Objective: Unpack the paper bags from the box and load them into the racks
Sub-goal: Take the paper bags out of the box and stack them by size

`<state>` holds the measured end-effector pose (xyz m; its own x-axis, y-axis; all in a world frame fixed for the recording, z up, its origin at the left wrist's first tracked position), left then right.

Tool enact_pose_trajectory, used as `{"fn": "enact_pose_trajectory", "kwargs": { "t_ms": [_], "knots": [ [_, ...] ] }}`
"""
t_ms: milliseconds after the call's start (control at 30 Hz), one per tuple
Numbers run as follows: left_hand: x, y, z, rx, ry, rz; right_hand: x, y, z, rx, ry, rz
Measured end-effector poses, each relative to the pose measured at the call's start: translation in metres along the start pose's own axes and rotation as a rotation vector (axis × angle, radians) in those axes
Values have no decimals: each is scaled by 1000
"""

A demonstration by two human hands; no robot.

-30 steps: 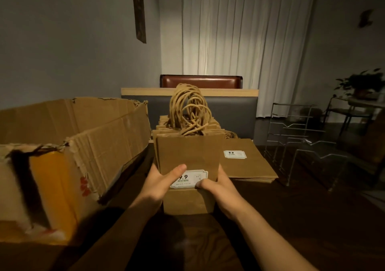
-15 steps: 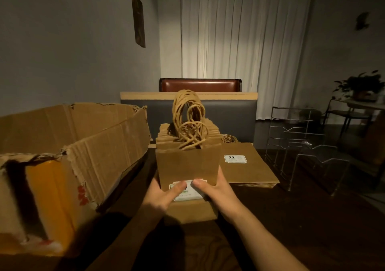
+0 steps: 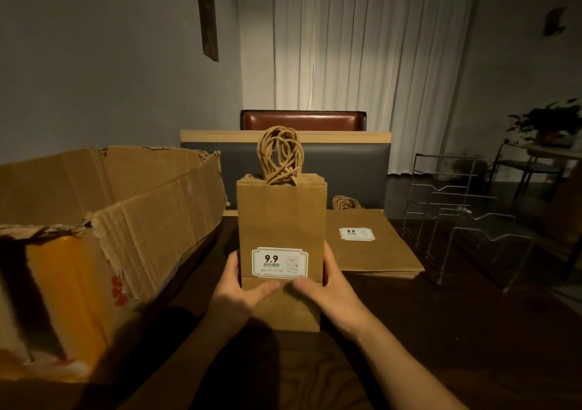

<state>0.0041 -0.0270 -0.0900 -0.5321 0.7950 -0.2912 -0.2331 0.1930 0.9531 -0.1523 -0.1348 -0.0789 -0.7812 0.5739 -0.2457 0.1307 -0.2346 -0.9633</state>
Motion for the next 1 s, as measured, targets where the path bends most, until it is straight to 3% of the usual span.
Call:
{"fn": "enact_pose_trajectory", "kwargs": {
  "t_ms": [100, 367, 533, 700, 1000],
  "knots": [
    [0, -3, -1, 7, -1, 15, 2, 10, 5, 168, -93, 1],
    [-1, -15, 1, 8, -36, 36, -5, 16, -4, 57, 2, -52],
    [0, -16, -5, 88, 6, 54, -6, 31, -14, -45, 215, -93],
    [-5, -10, -3, 86, 15, 61, -16, 25, -15, -35, 217, -133],
    [-109, 15, 19, 59, 60, 91, -114, -13, -7, -3, 266, -216]
  ]
}}
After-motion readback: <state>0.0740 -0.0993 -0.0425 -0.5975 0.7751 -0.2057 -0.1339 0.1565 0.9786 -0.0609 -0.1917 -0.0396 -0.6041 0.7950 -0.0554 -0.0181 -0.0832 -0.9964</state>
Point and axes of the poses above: each hand's wrist, its own x-axis away from the middle knuckle, its own z-axis out of the back of the hand, y = z × x, the point moved 3 cm from there along -x, towards the middle knuckle, and after that the axes turned 3 degrees about -y, right-handed, at the moved point
